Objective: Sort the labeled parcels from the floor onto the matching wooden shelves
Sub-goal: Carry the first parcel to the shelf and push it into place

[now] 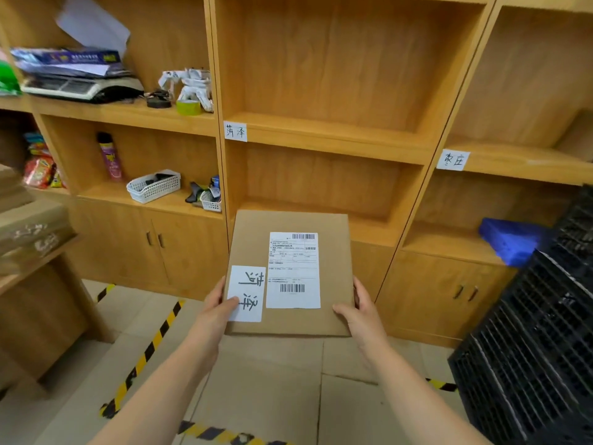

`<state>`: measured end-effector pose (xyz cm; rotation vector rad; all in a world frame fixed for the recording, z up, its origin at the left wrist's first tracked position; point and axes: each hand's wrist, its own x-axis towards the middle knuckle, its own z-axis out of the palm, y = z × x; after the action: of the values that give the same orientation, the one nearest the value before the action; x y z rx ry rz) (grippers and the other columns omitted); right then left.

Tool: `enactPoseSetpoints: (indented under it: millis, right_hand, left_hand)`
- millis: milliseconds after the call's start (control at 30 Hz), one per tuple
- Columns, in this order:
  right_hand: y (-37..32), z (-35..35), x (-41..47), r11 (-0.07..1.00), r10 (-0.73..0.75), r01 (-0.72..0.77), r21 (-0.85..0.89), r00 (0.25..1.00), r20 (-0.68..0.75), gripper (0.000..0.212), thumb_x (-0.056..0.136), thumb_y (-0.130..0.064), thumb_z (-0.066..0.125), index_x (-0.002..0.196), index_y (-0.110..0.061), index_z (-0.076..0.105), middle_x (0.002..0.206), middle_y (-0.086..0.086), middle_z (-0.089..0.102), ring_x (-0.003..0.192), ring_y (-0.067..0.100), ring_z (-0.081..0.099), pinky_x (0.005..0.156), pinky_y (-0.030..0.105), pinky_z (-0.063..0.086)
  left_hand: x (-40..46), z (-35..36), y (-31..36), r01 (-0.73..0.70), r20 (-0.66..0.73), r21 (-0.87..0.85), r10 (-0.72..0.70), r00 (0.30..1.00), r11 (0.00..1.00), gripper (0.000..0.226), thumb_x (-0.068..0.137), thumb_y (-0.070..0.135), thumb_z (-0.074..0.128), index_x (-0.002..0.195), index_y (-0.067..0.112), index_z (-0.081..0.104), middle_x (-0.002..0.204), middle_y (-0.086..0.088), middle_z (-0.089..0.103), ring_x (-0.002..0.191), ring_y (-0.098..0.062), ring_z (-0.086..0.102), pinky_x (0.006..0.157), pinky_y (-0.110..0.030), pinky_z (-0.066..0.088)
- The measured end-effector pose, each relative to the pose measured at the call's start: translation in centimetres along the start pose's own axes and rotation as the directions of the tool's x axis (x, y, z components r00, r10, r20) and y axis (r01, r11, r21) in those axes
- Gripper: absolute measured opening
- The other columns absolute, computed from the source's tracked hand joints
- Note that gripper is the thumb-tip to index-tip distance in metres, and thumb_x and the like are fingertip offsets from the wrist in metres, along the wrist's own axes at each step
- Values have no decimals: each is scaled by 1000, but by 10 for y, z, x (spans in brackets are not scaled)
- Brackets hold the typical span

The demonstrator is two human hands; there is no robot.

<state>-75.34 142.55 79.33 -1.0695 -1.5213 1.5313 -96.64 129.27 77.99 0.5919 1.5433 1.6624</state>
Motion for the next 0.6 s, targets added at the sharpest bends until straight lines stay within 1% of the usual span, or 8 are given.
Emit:
enactPoseSetpoints:
  millis: [67,133,233,300,400,500,533,600]
  right_hand:
    - [-8,7,36,1000,-22,22,-9,1000,20,64,75,-1,55,119,-46,43,94,-36,65,83,-15,61,60,5,46]
    - [-16,18,66,999,-37,38,-18,999,34,70,74,-5,56,126,-48,39,106,-33,60,88,-16,59,63,7,47]
    - [-27,37,111,997,-66,68,-37,997,48,73,76,-5,55,134,-46,35,116,-28,54,94,-15,56,66,10,46]
    - [-34,51,144,995,-90,92,-39,995,39,73,76,-1,54,132,-45,35,113,-28,54,91,-17,56,63,7,46]
    - [-44,76,193,990,-130,130,-51,991,10,73,78,4,53,133,-40,34,110,-29,51,85,-24,54,59,1,42]
    - [-51,105,235,987,-156,154,-42,987,-35,75,79,3,51,140,-35,32,120,-21,51,94,-19,50,61,1,42]
    - [-54,117,248,986,-161,160,-39,986,-50,75,79,2,51,140,-35,31,122,-20,50,95,-19,50,62,1,42]
    - [-60,140,273,986,-164,162,-35,983,-78,75,79,2,51,140,-36,31,117,-27,49,90,-24,51,60,0,42]
  left_hand:
    - [34,5,8,-24,-23,18,24,999,1000,51,91,9,45,131,41,40,109,16,68,94,-5,64,67,-19,45]
    - [63,4,17,-41,-40,57,43,998,998,57,89,8,47,129,48,38,104,24,67,92,0,64,67,-18,45]
    - [106,-6,31,-57,-68,110,65,996,992,71,82,4,51,137,45,32,118,17,60,101,-2,56,71,-22,43]
    - [139,-15,42,-70,-64,163,81,995,984,76,78,3,53,134,49,32,116,19,60,99,-2,57,69,-22,45]
    - [190,-28,59,-102,-8,217,106,994,971,83,77,4,59,136,53,25,111,30,57,98,2,57,67,-19,45]
    - [239,-42,78,-159,66,236,148,987,958,89,78,6,65,138,53,20,99,40,59,94,12,58,66,-14,45]
    - [255,-47,86,-185,93,240,167,981,953,89,78,5,65,136,56,21,98,42,59,92,16,57,64,-13,46]
    - [286,-58,106,-242,145,244,212,966,939,88,76,2,65,123,66,29,97,46,58,91,18,56,60,-10,48]
